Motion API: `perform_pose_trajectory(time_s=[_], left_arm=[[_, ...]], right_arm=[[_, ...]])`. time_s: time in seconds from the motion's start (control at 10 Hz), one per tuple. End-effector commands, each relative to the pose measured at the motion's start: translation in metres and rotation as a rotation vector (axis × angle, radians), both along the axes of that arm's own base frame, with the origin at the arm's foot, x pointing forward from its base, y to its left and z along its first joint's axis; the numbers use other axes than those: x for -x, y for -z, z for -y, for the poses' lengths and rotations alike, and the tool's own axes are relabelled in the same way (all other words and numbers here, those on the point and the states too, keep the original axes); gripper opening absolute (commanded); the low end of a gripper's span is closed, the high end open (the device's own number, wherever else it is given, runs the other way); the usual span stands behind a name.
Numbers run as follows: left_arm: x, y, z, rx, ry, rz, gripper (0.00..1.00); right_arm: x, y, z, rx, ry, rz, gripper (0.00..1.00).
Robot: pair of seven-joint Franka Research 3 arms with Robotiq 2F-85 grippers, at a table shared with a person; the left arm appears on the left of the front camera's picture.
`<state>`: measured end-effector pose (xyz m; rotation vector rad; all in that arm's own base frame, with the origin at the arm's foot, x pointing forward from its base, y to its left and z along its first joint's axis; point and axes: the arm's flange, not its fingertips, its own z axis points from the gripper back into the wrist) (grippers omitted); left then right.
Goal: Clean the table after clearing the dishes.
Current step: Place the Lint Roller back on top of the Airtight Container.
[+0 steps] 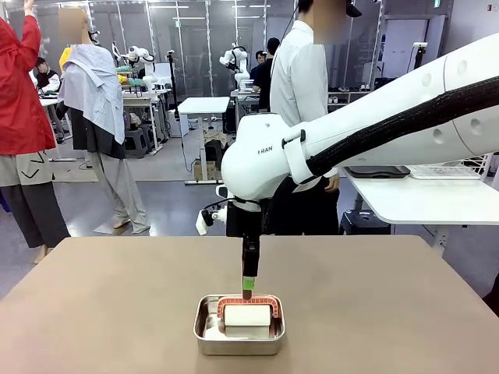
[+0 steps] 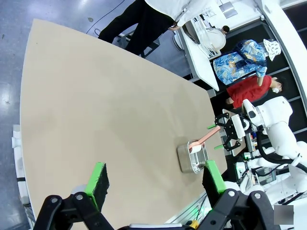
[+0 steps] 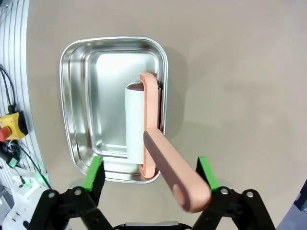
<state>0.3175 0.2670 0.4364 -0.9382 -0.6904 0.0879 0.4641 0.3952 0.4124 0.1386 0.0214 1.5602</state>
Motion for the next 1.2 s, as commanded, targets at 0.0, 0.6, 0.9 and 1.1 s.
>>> perform_pose_trajectory(time_s=[0.0, 0.6, 0.9, 1.1], left_arm=[[0.0008, -0.0040, -0.0033, 0.003, 0.008, -0.013, 1.00], [0.0008, -0.0040, -0.0033, 0.003, 0.008, -0.013, 1.00], [0.0008, -0.0040, -0.0033, 0.003, 0.008, -0.013, 1.00], [0.0008, -0.0040, -0.0033, 0.003, 0.008, -0.013, 1.00]], right_arm=[[0.0024, -0.0065, -0.0034, 0.006, -0.008, 0.011, 1.00], [-0.0005, -0.0048, -0.0026, -0.006, -0.003, 0.008, 1.00], [-0.0005, -0.0048, -0.0026, -0.006, -0.003, 0.008, 1.00], [-0.0005, -0.0048, -0.0026, -0.006, -0.003, 0.008, 1.00]])
